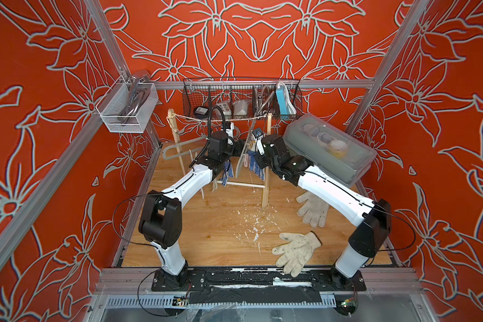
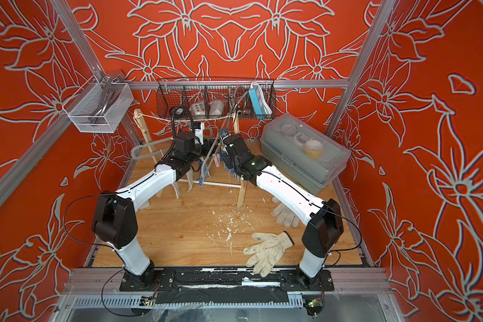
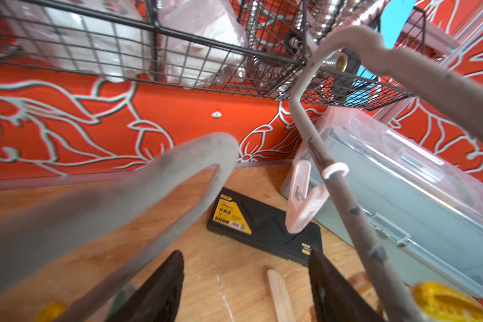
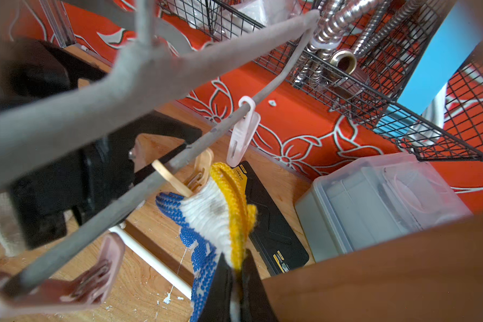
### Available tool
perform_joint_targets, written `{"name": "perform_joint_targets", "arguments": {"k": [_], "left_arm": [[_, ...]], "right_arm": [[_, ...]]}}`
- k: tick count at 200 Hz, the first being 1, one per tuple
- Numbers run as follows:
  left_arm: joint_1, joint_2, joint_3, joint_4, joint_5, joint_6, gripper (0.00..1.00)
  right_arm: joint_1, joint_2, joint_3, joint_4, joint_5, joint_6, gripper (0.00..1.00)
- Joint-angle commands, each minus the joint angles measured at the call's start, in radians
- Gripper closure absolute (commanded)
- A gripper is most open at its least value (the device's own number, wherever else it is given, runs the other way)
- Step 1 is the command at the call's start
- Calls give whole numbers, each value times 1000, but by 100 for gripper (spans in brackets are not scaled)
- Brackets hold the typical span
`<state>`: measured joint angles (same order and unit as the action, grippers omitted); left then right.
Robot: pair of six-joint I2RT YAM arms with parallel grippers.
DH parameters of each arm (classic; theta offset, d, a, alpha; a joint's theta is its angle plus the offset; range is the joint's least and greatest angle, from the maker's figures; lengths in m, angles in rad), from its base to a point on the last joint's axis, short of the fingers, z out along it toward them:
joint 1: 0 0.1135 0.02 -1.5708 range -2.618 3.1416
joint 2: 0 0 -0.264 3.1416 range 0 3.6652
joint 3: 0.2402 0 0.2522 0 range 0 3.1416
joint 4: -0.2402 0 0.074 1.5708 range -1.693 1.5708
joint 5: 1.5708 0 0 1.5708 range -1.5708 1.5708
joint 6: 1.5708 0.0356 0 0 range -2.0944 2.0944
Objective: Clip the gloves onto a hanger to dry
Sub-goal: Adjust the hanger on the clothesline.
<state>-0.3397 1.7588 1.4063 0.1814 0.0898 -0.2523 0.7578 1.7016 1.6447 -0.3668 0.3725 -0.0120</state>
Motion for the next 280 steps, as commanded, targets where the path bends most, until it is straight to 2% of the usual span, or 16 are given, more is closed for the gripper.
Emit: {"name": "perform_joint_targets", "arguments": {"k": [1,33,81,118,160,201,280], "left_arm": [[8,26,10,90,59,-14,29],[18,21,-18,130,73,-53,29],[18,-46,-40,47,78,-31,29],[18,-83,-70,8,64,-8,29],[26,-136,-90,-40,41,39,29],[27,-180,-100,-63,72,46,30],[25,-182,-117,-92,149,21,30]], "right_arm": [[-2,14,47,13,54,22,100],[-1,40,74,12,100,42,100],[4,109,142,18,174,98,100],[11,123,115,180,108,101,100],[11,153,129,232,96,105,100],[10,173,110,266,16,86,100],[-19,91,1,308,-285,73,100]]}}
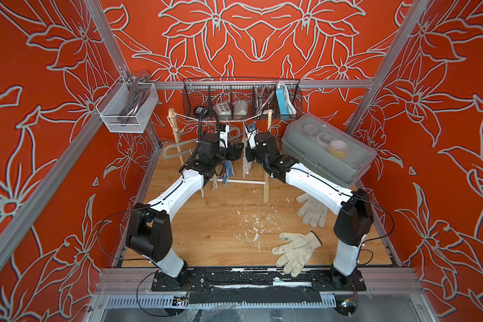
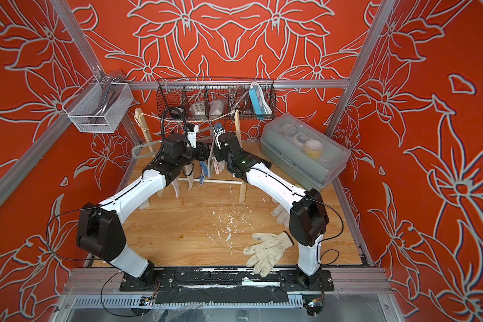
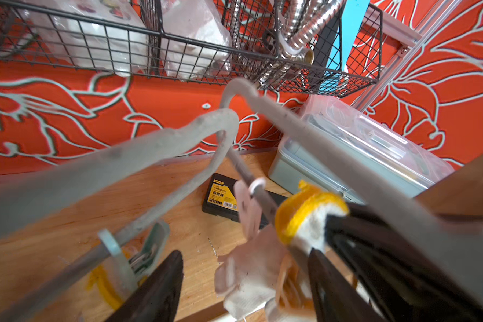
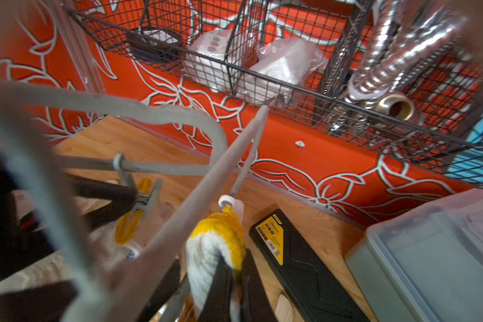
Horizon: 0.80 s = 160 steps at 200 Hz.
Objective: Clip the gloves onto a hanger to dry
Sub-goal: Adjust the hanger on the clothesline.
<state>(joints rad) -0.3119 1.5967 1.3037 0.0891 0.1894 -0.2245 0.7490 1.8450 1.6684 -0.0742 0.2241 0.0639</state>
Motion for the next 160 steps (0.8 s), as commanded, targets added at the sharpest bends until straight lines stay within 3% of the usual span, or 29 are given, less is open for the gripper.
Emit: {"name": "perform_joint_targets", "arguments": {"k": [1,62,128,160], "left_arm": [[-3,-21,-15,0,50,-8,29],[-11,-68,-28,-8,72,-71,29],[-24,-176,-59,-165,2,-21,29],[-24,-210,-73,-212,25,-29,29]], "right_arm": [[-12,-54,-22,13,-140,-3,100],[-42,-71,-24,-77,-204,9,100],[-56,-87,-33,-104,-456,29,100],[-56,-73,-18,-104,-538,55,100]]}}
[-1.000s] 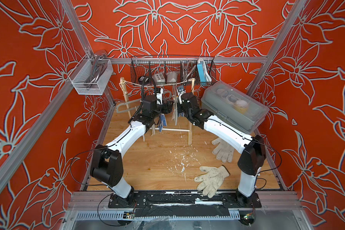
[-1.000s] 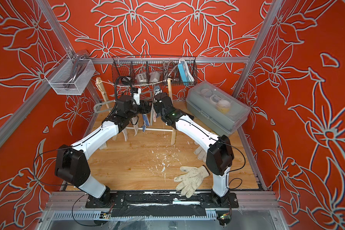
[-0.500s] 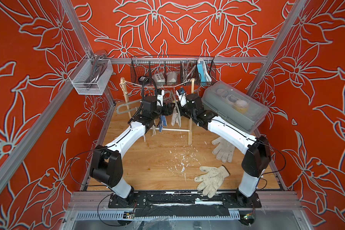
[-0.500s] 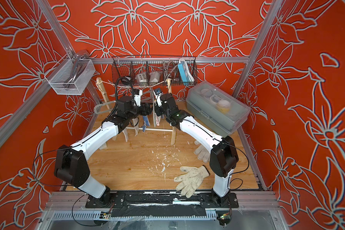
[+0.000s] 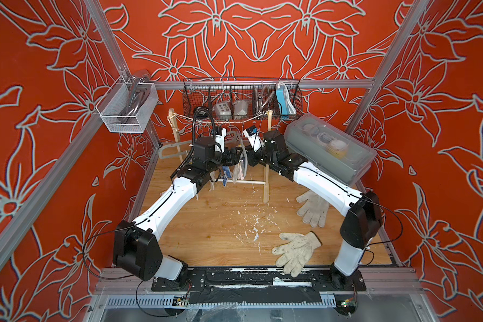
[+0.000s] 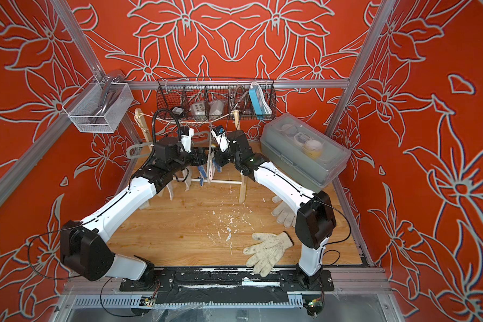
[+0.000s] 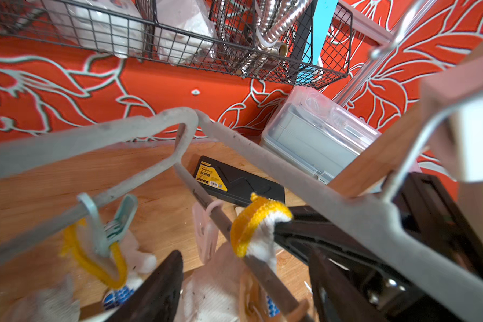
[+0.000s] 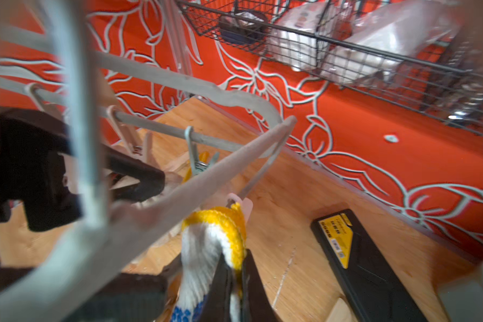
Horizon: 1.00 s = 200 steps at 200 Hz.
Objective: Clip the gloves onto a hanger to dry
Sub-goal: Adjust the hanger on the clothesline.
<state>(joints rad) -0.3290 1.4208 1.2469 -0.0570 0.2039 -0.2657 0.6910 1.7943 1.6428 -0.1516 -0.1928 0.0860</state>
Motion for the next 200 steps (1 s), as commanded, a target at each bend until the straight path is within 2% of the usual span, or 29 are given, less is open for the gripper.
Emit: {"name": "perform_joint_targets", "arguments": {"k": [1,54,116,146,165,180,200], "left_arm": [[-7,-36,-17,-67,11,11,29],[-25,-69,-47,-83,46,-44,29],[-35,-24,-35,-41,49,-45,29],[-26,-15,-14,-53,48,-20,28],[19,-26,-18,-62,46,-13,27],[57,-39,-23,-54,81,-20,27],[62,-50,-11,-71,132,8,25]], "right_arm": [[1,-21,8,-27,-122,33,100],[2,26,42,-23,-114,51,100],[-1,114,142,-124,27,28,100],[-11,138,170,-134,-33,32,100],[-16,135,162,-119,-75,28,100],[-18,137,161,-114,-100,26,100],[-19,148,174,-118,-120,27,100]]}}
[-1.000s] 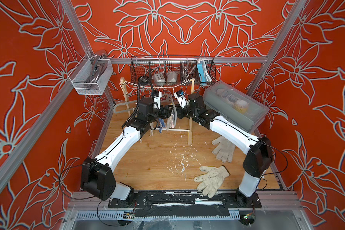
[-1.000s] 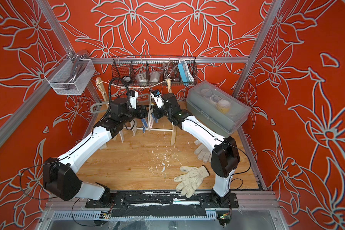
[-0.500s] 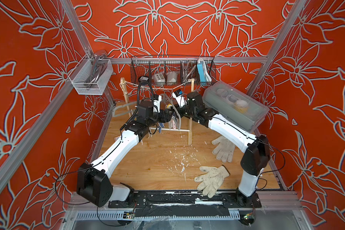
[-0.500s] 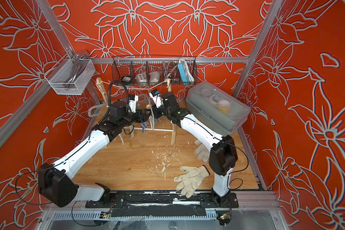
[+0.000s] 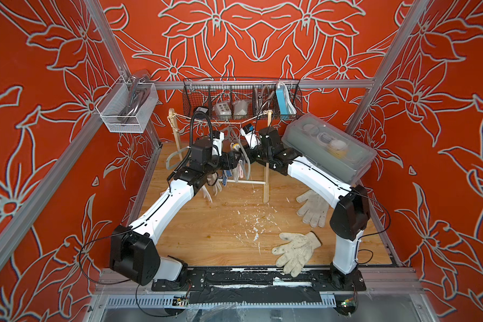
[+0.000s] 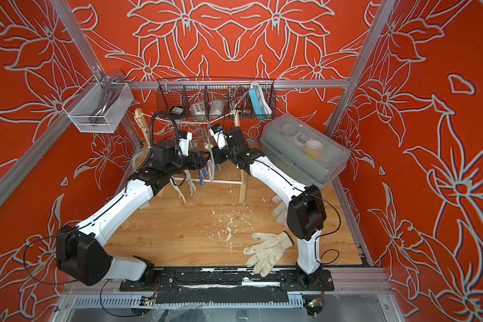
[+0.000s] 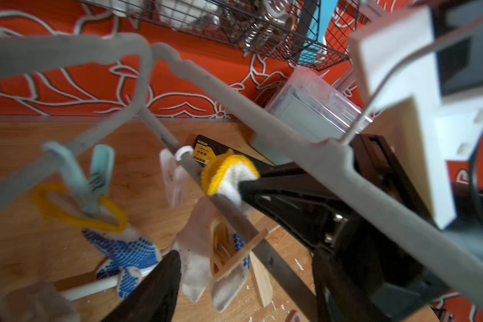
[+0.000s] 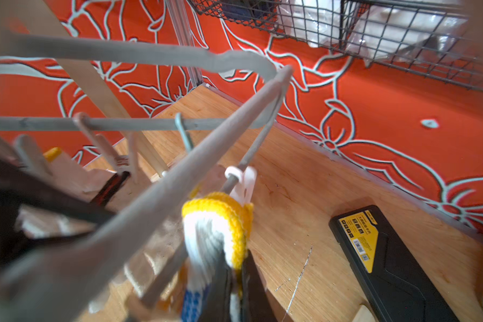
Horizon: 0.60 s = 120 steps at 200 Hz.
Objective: Clip the gloves onto a hanger to dry
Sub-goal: Adjust the hanger on the clothesline.
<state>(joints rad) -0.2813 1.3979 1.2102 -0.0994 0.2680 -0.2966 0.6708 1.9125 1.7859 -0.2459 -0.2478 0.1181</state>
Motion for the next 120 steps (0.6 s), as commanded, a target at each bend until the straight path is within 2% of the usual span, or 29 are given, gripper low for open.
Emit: {"name": "perform_joint_targets", "arguments": {"k": [1,39,77,120], "left_arm": [[14,-27,26,-30,69,39,25],[43,-58,-9,-31,50,40,25],[57,-67,20,-32,23,51,25],[62,-5,69,-84,-56,42,28]], "right_arm": [[1,31,31,-25,-65,-5,100],[1,47,55,-39,-58,-9,100],[-2,52,81,-73,7,-9,100],[-2,51,96,-89,69,-12,100]]}}
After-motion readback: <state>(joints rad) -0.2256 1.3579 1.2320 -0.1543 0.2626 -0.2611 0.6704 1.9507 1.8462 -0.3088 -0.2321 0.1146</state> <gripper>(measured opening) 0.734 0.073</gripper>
